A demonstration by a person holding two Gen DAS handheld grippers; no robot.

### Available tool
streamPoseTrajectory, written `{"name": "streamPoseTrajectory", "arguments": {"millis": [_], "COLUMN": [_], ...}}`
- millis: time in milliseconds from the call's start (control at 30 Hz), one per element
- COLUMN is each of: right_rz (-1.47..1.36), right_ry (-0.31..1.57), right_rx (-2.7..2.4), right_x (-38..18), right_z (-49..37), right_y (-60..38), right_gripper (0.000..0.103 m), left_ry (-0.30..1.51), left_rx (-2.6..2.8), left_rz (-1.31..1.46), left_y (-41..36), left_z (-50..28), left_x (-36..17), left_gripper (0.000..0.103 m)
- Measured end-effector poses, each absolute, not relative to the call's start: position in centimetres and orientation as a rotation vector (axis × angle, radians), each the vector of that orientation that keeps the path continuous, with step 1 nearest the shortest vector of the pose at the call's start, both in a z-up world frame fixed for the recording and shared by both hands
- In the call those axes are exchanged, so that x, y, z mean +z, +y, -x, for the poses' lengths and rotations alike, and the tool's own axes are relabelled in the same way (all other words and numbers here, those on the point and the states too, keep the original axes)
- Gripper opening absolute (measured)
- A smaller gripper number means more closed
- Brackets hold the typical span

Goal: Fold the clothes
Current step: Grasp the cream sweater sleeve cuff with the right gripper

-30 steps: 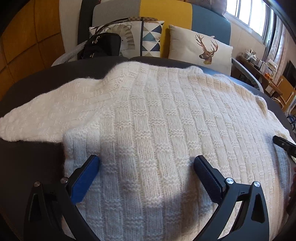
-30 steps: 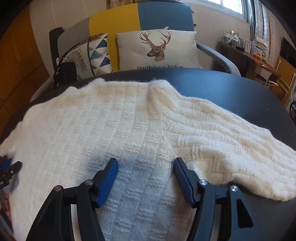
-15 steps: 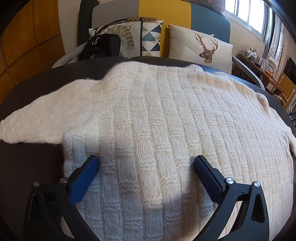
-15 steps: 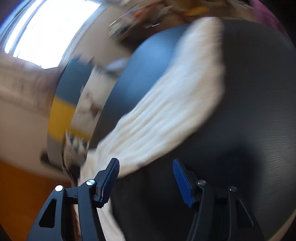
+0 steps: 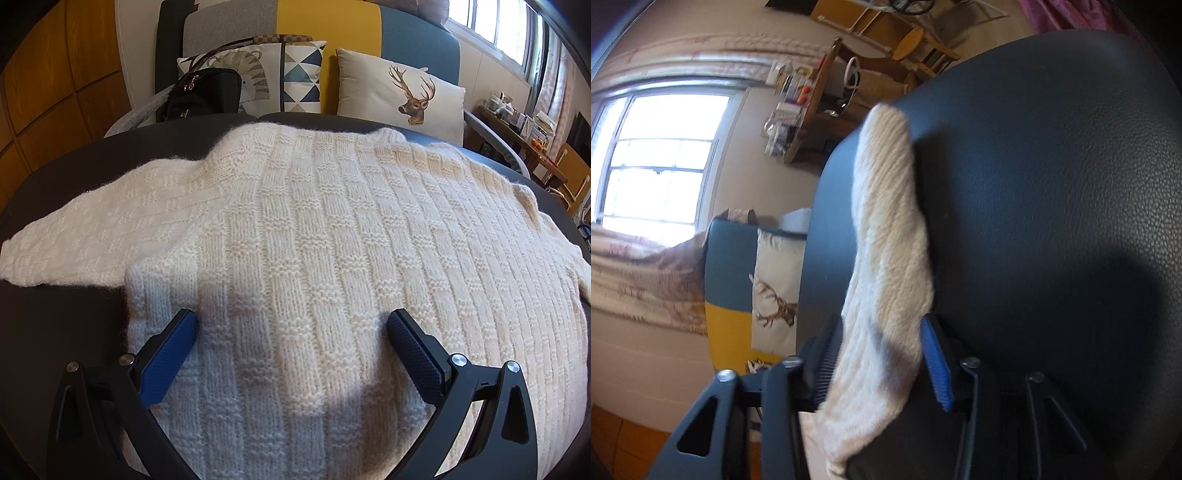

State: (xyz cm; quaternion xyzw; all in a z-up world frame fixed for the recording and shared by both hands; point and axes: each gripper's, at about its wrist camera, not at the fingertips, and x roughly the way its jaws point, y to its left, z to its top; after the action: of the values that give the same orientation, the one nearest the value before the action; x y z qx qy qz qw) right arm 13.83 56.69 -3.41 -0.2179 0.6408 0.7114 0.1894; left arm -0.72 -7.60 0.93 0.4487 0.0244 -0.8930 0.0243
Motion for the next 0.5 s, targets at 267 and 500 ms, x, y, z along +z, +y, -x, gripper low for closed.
{"name": "streamPoseTrajectory", "arguments": {"millis": [267, 500], "right_rz": [0.607, 0.649], "right_ry": [1.802, 1.539], "right_rx": [2.031, 2.295], "right_x": [-3.5, 2.1], "right_z": [-12.7, -10.2], "right_y": [57.7, 53.7], "right_gripper": [0.009, 0.008], "left_ry": [0.074, 0.069], "left_rx": [-2.764, -2.765], "left_rz": [-1.386, -1.382], "left_y": [-7.6, -7.6], "left_z": [0.7, 0.7], "left_x": [1.0, 0.9], "left_gripper": [0.103, 0.103]}}
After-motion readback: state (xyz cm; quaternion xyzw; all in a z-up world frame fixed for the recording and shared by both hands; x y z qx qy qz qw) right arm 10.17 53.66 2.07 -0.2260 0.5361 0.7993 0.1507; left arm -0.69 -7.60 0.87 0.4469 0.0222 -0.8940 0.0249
